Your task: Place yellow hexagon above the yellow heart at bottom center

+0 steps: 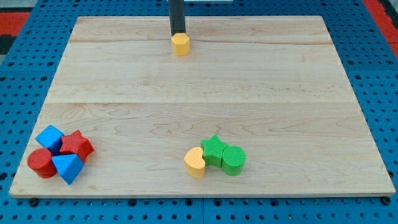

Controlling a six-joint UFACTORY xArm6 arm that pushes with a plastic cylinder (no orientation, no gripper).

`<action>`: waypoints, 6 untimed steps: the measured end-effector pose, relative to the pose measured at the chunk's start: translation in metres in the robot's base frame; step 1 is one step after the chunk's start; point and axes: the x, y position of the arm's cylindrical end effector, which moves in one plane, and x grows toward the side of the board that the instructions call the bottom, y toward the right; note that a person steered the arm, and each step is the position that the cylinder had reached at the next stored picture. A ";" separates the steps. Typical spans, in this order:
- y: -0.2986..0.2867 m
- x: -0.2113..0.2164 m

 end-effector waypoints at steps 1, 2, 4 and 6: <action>0.019 0.032; 0.026 0.087; 0.030 0.151; 0.033 0.186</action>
